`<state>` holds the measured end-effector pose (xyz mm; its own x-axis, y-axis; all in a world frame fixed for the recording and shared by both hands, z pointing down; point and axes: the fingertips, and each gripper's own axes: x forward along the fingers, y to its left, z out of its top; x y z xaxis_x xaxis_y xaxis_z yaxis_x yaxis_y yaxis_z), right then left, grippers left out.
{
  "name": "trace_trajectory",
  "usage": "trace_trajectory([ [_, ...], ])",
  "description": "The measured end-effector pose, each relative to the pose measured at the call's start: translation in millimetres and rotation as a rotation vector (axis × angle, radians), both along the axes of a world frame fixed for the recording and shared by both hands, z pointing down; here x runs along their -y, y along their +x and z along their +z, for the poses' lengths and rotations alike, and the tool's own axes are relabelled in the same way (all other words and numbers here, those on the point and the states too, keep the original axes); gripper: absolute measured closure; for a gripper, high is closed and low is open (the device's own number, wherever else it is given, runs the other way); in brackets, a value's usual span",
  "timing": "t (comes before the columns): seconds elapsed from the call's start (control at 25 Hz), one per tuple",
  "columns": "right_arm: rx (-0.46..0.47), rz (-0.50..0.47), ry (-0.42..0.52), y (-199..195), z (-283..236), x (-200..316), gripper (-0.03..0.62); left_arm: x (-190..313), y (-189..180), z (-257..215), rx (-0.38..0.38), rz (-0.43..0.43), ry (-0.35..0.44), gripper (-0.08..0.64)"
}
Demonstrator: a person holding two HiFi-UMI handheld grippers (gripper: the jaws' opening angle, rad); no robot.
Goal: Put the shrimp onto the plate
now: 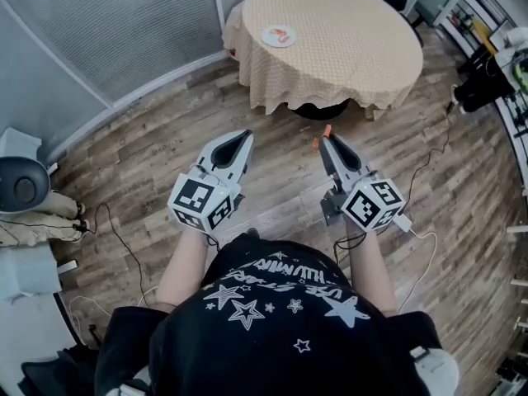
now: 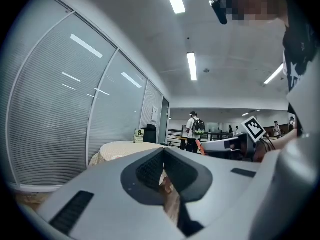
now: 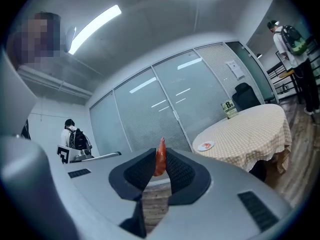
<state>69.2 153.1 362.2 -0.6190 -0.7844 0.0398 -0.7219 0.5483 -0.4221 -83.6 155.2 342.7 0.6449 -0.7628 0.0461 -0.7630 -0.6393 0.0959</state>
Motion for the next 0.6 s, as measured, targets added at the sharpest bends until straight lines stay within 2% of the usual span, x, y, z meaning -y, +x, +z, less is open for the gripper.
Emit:
trace_trajectory([
  [0.32,0.005,0.059,-0.028,-32.9,10.9,22.6,0.520,21.2,-55.0,12.7,-0.025,0.007,-0.028,0.552],
  [0.6,-0.016,0.096,-0.051,-28.5,11.9,28.9,0.520,37.5,-56.0,18.7,-0.047,0.035,-0.040,0.552],
])
